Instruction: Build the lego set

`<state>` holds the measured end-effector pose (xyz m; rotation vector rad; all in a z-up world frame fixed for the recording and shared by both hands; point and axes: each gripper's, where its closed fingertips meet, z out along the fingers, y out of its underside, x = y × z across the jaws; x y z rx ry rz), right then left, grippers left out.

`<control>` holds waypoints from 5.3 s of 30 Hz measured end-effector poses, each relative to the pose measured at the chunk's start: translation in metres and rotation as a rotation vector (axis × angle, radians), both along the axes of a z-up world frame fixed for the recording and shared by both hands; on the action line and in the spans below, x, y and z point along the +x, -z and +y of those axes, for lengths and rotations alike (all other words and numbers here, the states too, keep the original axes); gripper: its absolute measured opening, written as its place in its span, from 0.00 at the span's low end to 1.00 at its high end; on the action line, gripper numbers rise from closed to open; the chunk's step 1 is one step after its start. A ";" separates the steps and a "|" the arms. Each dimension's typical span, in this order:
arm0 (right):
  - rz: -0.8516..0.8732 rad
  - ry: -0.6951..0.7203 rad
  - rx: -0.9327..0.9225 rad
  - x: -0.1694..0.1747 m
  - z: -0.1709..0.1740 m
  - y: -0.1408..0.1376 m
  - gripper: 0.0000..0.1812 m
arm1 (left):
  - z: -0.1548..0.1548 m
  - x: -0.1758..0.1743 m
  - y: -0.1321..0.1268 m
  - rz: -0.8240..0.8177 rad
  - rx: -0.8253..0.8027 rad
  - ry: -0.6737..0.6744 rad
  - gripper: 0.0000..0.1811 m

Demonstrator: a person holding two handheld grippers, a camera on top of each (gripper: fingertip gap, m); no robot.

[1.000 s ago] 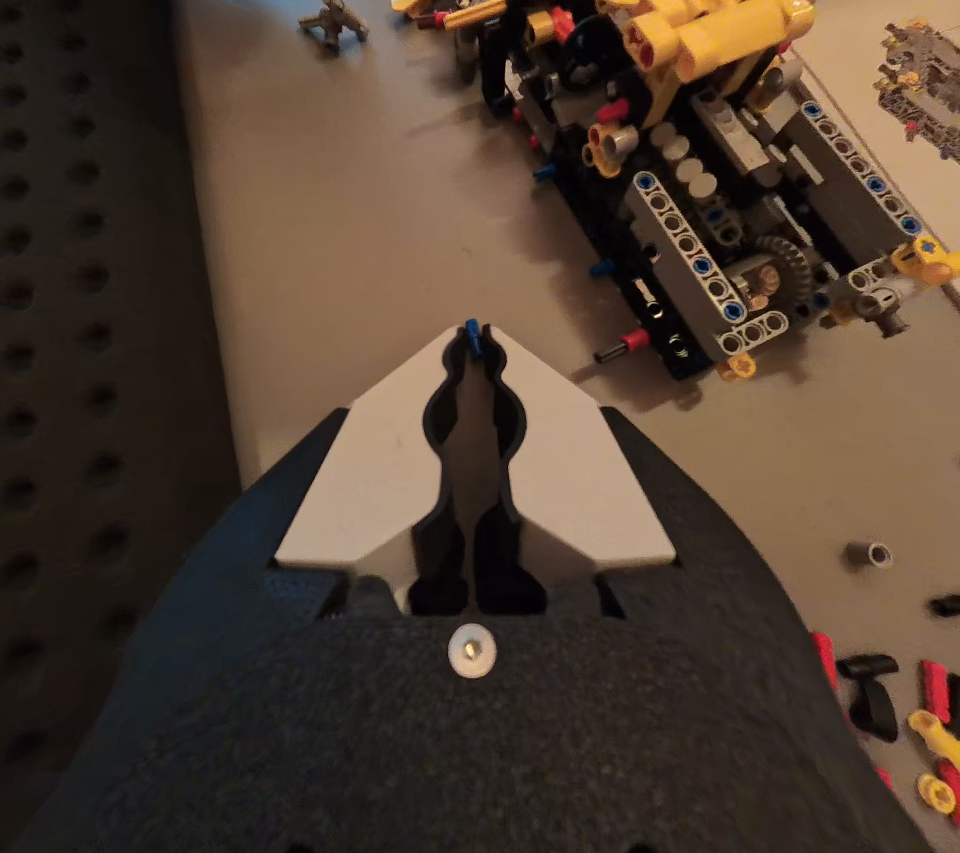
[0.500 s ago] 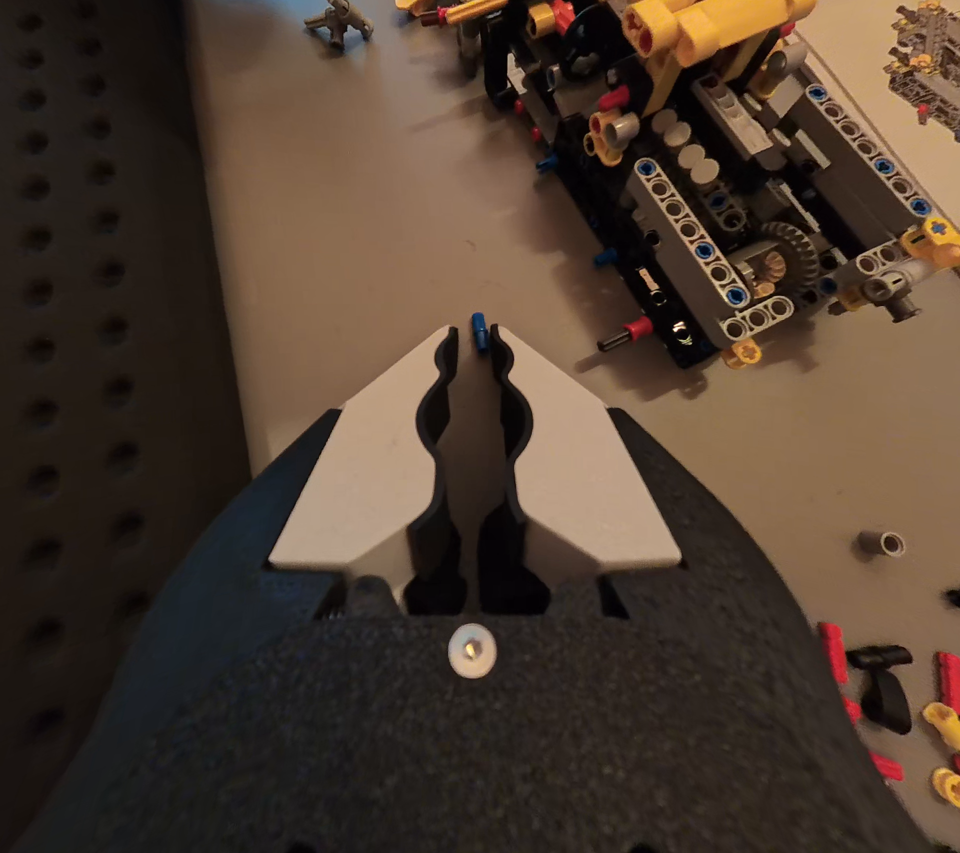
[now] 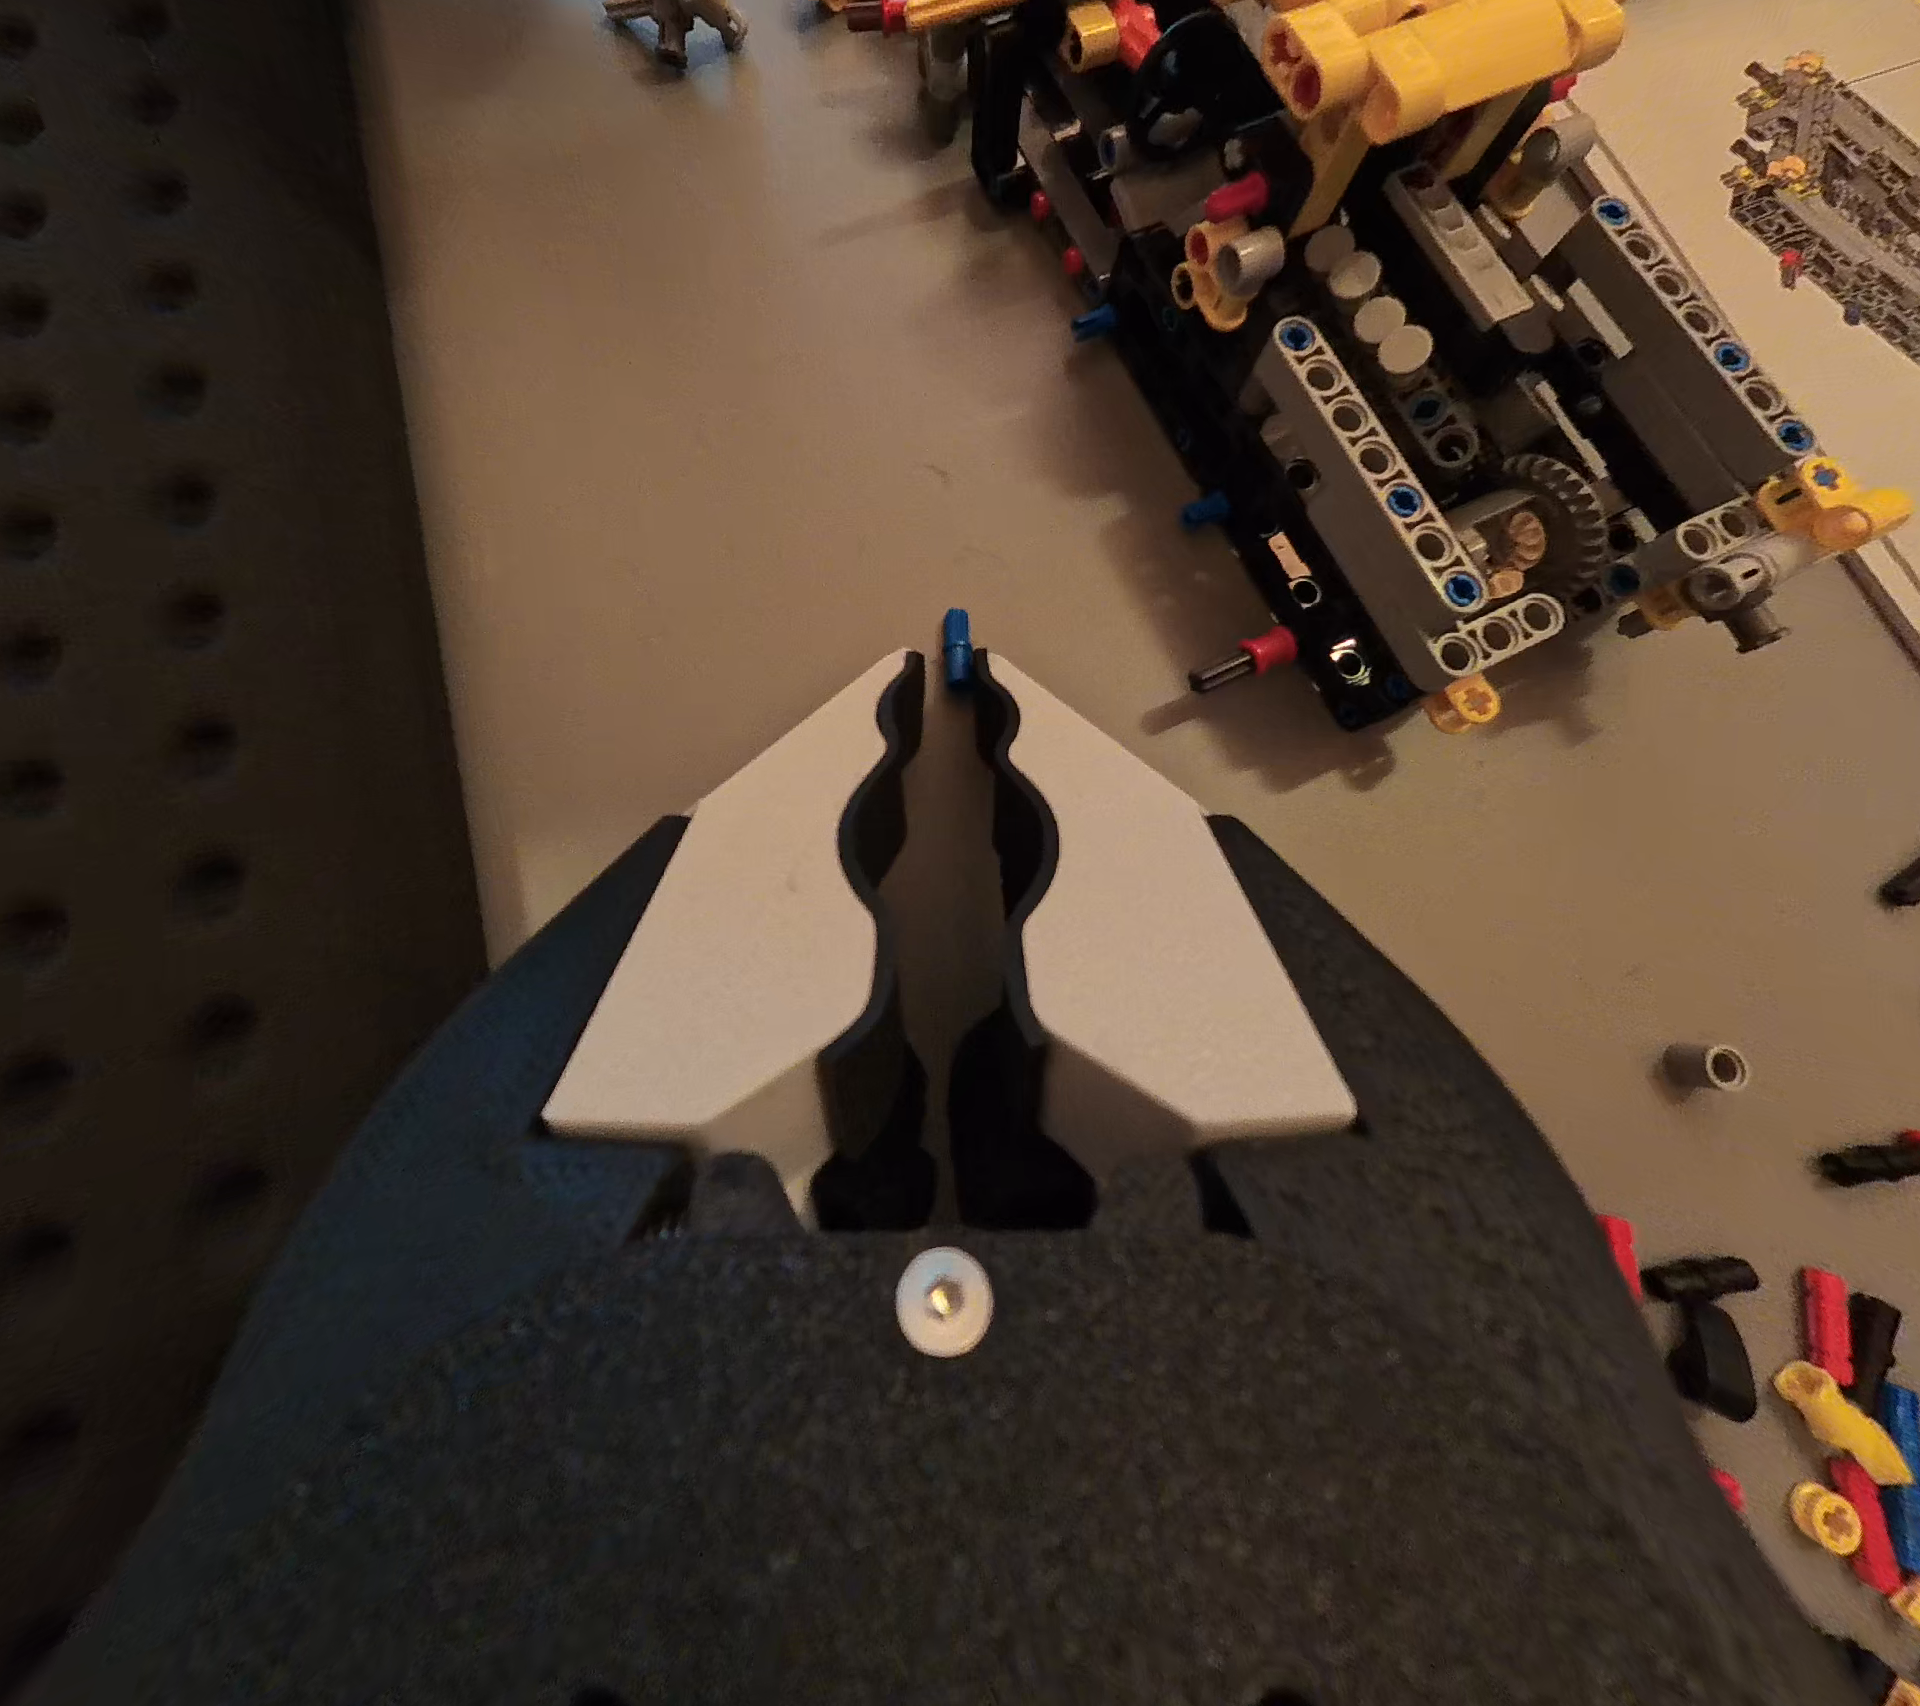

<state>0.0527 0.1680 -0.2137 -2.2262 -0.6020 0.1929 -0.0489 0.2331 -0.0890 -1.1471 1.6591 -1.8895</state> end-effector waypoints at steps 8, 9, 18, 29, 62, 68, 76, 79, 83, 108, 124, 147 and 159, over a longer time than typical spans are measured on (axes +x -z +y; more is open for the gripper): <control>-0.014 0.010 0.007 0.001 0.001 0.000 0.03 | 0.003 0.000 -0.004 -0.001 -0.044 0.000 0.04; -0.012 0.010 0.006 0.001 0.001 0.000 0.03 | 0.004 0.000 -0.004 -0.001 -0.053 -0.001 0.04; -0.007 0.010 0.003 0.002 0.001 0.000 0.03 | 0.006 0.000 -0.006 -0.001 -0.072 0.001 0.04; 0.001 0.017 -0.002 0.002 0.001 0.000 0.02 | 0.008 0.000 -0.007 -0.007 -0.084 -0.004 0.04; 0.332 -0.231 0.250 -0.112 0.088 -0.150 0.02 | 0.020 -0.017 -0.040 -0.130 -0.283 0.083 0.04; 0.332 -0.224 0.264 -0.110 0.084 -0.157 0.02 | 0.019 -0.023 -0.046 -0.145 -0.321 0.127 0.04; 0.323 -0.205 0.283 -0.103 0.088 -0.152 0.02 | 0.027 -0.038 -0.065 -0.195 -0.488 0.238 0.04; 0.373 -0.201 0.287 -0.100 0.093 -0.147 0.02 | 0.031 -0.053 -0.079 -0.224 -0.614 0.356 0.04; 0.450 -0.234 0.299 -0.106 0.102 -0.161 0.02 | 0.053 -0.068 -0.096 -0.310 -0.783 0.445 0.04; 0.429 -0.277 0.248 -0.107 0.116 -0.143 0.02 | 0.050 -0.013 -0.028 -0.077 -0.275 0.062 0.04; 0.286 -0.254 0.224 -0.106 0.115 -0.135 0.02 | 0.045 -0.007 -0.014 -0.034 -0.179 0.043 0.04; -0.038 -0.228 0.328 -0.100 0.118 -0.111 0.02 | 0.046 -0.003 0.011 0.094 -0.154 0.038 0.04; 0.014 -0.306 0.328 -0.107 0.111 -0.108 0.02 | 0.034 -0.006 0.020 0.135 -0.103 0.104 0.04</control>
